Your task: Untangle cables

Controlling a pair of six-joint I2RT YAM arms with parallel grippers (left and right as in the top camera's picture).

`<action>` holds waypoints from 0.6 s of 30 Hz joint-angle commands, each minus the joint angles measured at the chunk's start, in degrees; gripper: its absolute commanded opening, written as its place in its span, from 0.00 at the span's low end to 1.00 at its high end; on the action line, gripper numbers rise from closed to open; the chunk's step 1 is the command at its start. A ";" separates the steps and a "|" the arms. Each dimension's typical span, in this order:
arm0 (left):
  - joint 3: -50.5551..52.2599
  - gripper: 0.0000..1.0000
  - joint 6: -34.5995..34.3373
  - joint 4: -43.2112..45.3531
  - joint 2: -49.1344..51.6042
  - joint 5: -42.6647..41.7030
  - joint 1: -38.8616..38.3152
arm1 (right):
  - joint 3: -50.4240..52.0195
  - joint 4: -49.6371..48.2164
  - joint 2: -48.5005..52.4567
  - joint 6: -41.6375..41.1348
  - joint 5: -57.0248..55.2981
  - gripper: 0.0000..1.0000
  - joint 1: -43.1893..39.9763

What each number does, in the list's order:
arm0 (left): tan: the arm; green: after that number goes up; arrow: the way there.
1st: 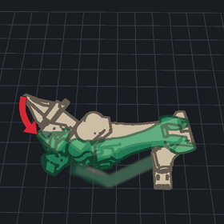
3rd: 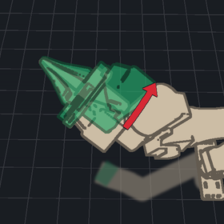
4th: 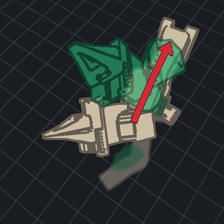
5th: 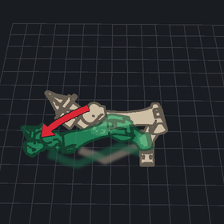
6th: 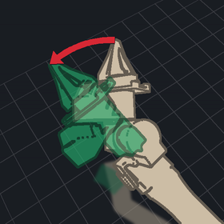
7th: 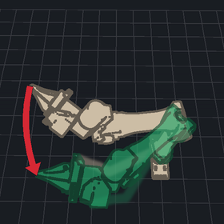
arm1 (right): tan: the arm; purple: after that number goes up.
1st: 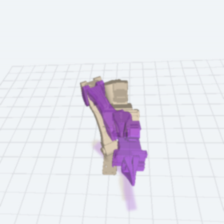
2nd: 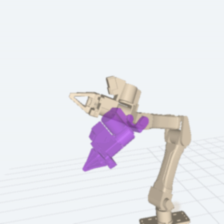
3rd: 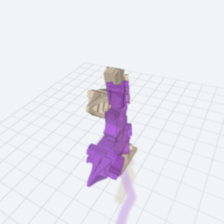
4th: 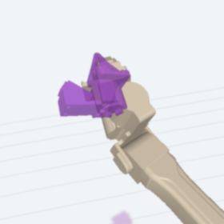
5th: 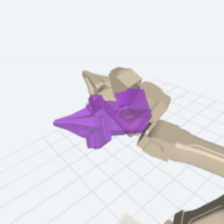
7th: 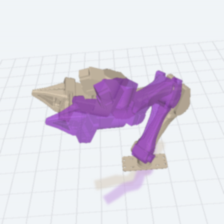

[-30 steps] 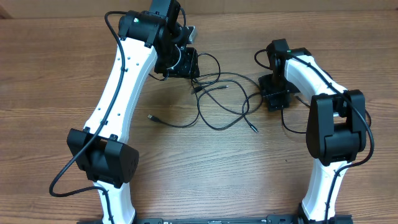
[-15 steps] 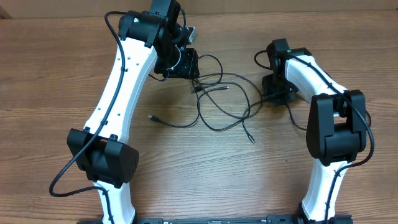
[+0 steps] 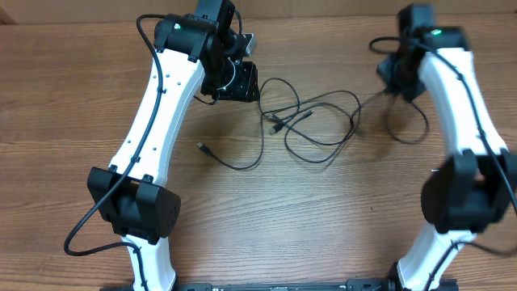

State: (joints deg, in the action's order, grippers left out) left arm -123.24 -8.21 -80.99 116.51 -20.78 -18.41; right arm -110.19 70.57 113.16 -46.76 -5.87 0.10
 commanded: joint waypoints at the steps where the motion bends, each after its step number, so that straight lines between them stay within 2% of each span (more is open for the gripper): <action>1: -0.22 0.42 0.50 0.46 0.26 0.44 -0.37 | -6.23 0.22 -6.16 15.98 7.69 0.04 1.36; 8: -0.22 0.42 0.50 0.37 0.26 0.42 -0.37 | -9.64 0.66 -10.47 16.76 6.36 0.04 2.16; 14: -0.22 0.42 0.50 0.35 0.26 0.39 -0.37 | -7.63 2.45 -10.16 16.72 5.95 0.10 1.99; 18: -0.22 0.42 0.50 0.31 0.26 0.42 -0.37 | -3.41 1.53 -10.08 16.92 5.46 0.25 1.99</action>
State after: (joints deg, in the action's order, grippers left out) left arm -123.24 -8.21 -80.66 116.51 -20.78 -18.41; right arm -115.92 72.44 102.61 -30.81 0.49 2.24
